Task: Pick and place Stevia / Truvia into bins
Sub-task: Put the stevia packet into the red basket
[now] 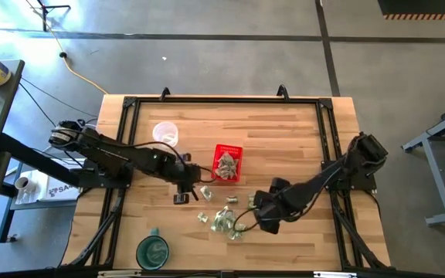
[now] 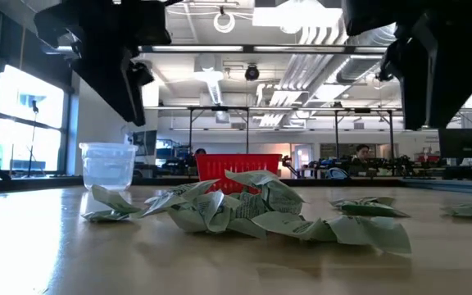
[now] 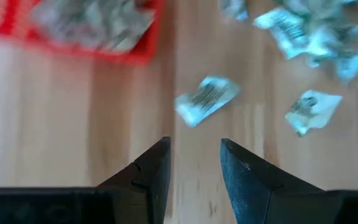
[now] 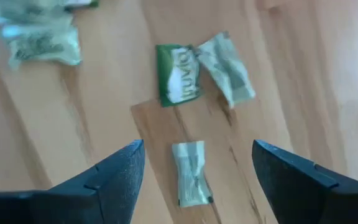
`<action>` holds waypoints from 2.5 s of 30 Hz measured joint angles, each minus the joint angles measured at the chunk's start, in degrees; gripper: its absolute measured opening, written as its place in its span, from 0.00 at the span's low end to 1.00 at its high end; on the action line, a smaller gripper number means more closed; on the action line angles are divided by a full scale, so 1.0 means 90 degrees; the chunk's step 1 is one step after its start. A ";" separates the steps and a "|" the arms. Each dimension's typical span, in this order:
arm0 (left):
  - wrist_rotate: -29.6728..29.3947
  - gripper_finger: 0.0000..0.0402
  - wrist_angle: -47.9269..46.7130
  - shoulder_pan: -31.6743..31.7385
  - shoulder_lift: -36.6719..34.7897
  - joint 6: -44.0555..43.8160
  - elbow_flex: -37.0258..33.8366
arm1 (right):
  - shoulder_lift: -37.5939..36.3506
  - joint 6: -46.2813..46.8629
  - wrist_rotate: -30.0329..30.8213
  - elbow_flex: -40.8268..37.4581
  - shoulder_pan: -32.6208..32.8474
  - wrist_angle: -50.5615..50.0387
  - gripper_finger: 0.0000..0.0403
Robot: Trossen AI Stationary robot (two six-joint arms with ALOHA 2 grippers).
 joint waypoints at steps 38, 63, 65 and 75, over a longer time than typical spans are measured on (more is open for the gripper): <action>0.0744 0.57 0.3106 0.0310 0.2064 0.2830 -0.0802 | 0.0000 0.1392 0.0653 -0.0002 0.0354 -0.0278 0.71; -0.0346 0.08 0.2178 0.1255 0.1492 0.2939 0.0783 | 0.0005 0.1557 0.0715 -0.0002 0.0437 -0.1186 0.71; -0.0133 0.17 0.2255 0.1498 0.1674 0.2933 0.0761 | 0.0005 0.1678 0.0671 -0.0002 0.0523 -0.1200 0.71; 0.0096 0.80 0.0940 0.1257 0.1348 0.1831 0.1114 | 0.0103 0.0576 0.0989 -0.0002 0.0969 -0.0627 0.71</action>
